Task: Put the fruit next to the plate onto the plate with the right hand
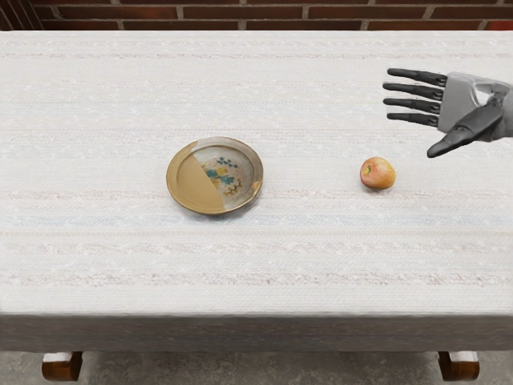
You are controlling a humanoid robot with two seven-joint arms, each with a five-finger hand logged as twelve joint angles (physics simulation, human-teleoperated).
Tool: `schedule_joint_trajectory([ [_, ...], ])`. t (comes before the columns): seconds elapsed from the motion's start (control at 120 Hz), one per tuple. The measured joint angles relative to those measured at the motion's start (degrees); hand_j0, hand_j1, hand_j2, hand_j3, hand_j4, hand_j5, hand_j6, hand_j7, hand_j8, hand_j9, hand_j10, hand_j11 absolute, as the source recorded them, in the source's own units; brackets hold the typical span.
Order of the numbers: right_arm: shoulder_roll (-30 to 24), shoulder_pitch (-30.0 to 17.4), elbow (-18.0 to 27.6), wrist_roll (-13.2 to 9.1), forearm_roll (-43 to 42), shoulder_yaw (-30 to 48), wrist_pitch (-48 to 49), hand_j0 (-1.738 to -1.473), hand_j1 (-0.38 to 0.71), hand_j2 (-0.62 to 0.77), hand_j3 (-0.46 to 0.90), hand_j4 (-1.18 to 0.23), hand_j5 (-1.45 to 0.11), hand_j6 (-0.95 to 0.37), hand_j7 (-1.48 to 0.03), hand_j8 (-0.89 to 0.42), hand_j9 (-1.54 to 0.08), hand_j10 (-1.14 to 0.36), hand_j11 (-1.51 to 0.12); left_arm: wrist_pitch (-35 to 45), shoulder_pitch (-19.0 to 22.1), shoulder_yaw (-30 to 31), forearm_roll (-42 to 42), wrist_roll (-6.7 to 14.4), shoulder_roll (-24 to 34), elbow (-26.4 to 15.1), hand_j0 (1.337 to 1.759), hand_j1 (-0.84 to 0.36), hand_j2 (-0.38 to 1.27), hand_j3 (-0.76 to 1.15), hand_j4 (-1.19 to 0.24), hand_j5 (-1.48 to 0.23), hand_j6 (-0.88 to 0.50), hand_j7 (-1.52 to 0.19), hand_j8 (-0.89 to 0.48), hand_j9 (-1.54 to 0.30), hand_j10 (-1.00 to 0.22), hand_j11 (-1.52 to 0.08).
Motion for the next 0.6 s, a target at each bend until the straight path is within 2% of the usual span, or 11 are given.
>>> schedule_joint_trajectory([
  [0.175, -2.18, -0.44, 0.80, -0.57, -2.51, 0.22, 0.04, -1.658, -0.30, -0.01, 0.00, -0.04, -0.05, -0.04, -0.05, -0.04, -0.05, -0.04, -0.05, 0.00, 0.00, 0.00, 0.00, 0.00, 0.00, 0.00, 1.658, 0.06, 0.05, 0.00, -0.24, -0.31, -0.24, -0.31, -0.24, -0.31, -0.24, -0.31],
  [0.267, -3.73, -0.39, 1.50, -0.42, -8.03, 2.79, 0.04, -1.658, -0.30, -0.01, 0.00, -0.04, -0.05, -0.04, -0.05, -0.04, -0.05, -0.04, -0.05, 0.00, 0.00, 0.00, 0.00, 0.00, 0.00, 0.00, 1.658, 0.06, 0.05, 0.00, -0.24, -0.31, -0.24, -0.31, -0.24, -0.31, -0.24, -0.31],
  [0.475, -6.75, -0.68, 15.93, -0.15, -29.24, 7.12, -1.15, -1.658, -0.25, -0.01, 0.00, -0.08, -0.11, -0.08, -0.11, -0.08, -0.11, -0.08, -0.11, 0.00, 0.00, 0.00, 0.00, 0.00, 0.00, 0.00, 1.658, 0.06, 0.05, 0.00, -0.24, -0.31, -0.24, -0.31, -0.24, -0.31, -0.24, -0.31],
  [0.6, -4.75, -2.25, 20.08, -0.11, -40.10, 7.32, -10.92, -1.658, -0.17, -0.03, 0.00, -0.16, -0.20, -0.16, -0.20, -0.16, -0.20, -0.16, -0.20, 0.00, 0.00, 0.00, 0.00, 0.00, 0.00, 0.00, 1.658, 0.06, 0.05, 0.00, -0.24, -0.31, -0.24, -0.31, -0.24, -0.31, -0.24, -0.31],
])
